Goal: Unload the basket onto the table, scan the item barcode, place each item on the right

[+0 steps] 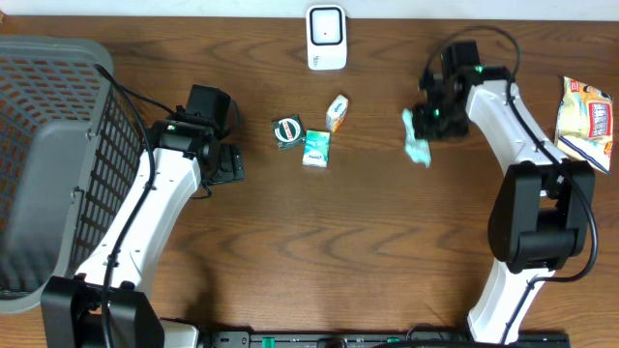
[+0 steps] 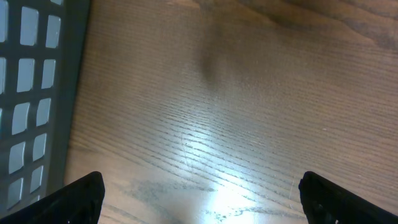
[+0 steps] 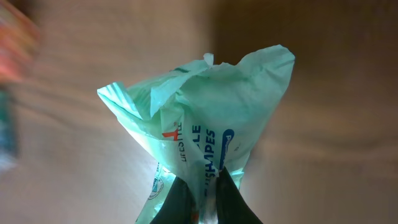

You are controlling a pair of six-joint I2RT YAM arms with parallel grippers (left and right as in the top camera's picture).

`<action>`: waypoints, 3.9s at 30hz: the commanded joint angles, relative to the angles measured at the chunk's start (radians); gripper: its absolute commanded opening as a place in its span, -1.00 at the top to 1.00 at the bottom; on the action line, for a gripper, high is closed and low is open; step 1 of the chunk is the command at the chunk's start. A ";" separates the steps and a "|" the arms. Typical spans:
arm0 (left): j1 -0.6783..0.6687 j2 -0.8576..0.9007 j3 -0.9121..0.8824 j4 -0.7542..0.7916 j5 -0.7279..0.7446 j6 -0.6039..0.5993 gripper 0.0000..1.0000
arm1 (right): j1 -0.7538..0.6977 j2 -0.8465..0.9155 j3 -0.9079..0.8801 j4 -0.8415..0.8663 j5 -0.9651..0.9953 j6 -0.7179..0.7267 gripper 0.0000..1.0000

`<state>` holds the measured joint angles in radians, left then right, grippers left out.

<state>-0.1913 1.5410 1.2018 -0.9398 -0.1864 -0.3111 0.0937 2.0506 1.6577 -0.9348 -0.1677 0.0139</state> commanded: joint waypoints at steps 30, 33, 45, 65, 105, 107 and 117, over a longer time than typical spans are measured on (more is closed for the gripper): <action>0.005 -0.013 0.004 -0.005 -0.009 -0.005 -0.95 | 0.245 0.326 0.677 0.420 0.234 0.045 0.98; 0.005 -0.013 0.004 -0.005 -0.009 -0.005 -0.95 | 0.264 0.419 0.797 0.349 0.272 -0.042 0.99; 0.005 -0.013 0.004 -0.005 -0.009 -0.005 -0.95 | 0.382 0.518 0.827 0.378 0.536 -0.360 0.98; 0.005 -0.013 0.004 -0.005 -0.009 -0.005 -0.95 | 0.344 0.490 0.826 0.363 0.562 -0.310 0.99; 0.005 -0.013 0.004 -0.005 -0.009 -0.005 -0.95 | -0.319 0.338 0.619 -0.344 0.001 0.107 -0.99; 0.005 -0.013 0.004 -0.005 -0.009 -0.005 -0.95 | -0.301 0.338 0.619 -0.343 -0.245 0.086 -0.99; 0.005 -0.013 0.004 -0.005 -0.009 -0.005 -0.95 | -0.161 0.338 0.619 -0.334 -0.594 0.075 -0.89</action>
<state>-0.1913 1.5410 1.2018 -0.9398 -0.1864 -0.3111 -0.1177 2.4054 2.2803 -1.2678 -0.6125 0.1017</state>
